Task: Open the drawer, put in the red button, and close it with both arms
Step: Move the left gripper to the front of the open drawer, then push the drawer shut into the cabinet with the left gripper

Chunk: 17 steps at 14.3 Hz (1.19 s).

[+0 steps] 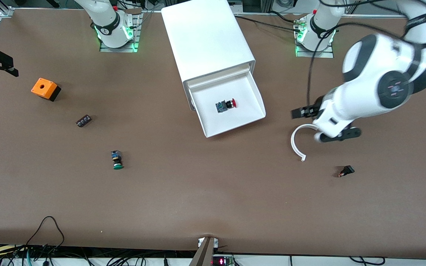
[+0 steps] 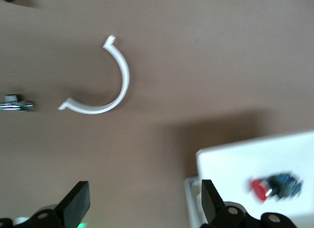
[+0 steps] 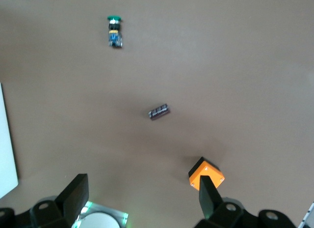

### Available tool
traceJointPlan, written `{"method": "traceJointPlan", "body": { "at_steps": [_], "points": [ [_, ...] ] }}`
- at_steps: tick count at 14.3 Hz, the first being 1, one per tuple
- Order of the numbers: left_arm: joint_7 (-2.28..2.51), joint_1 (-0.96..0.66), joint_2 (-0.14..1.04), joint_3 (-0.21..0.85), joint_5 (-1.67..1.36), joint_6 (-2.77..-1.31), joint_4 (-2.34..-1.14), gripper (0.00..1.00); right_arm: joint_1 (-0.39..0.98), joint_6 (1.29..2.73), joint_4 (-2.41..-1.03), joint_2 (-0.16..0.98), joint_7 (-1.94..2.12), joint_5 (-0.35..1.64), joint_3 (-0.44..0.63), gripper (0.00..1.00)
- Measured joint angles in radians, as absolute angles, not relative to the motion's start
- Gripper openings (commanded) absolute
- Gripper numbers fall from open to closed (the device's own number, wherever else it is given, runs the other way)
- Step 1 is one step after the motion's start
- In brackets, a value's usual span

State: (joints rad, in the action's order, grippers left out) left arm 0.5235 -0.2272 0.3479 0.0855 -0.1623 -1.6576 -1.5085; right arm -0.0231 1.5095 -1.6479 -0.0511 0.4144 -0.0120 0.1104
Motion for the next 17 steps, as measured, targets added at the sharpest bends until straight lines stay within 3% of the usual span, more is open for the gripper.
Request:
{"method": "traceJointPlan", "body": {
  "at_steps": [9, 17],
  "points": [
    [0.819, -0.419, 0.569, 0.085, -0.156, -2.020, -1.479, 1.00, -0.023, 1.487, -1.663, -0.045, 0.415, -0.012, 0.109, 1.00],
    [1.004, -0.548, 0.654, 0.087, 0.017, -2.074, -1.478, 1.00, -0.023, 1.488, -1.664, -0.032, 0.415, -0.012, 0.108, 1.00]
  ]
}}
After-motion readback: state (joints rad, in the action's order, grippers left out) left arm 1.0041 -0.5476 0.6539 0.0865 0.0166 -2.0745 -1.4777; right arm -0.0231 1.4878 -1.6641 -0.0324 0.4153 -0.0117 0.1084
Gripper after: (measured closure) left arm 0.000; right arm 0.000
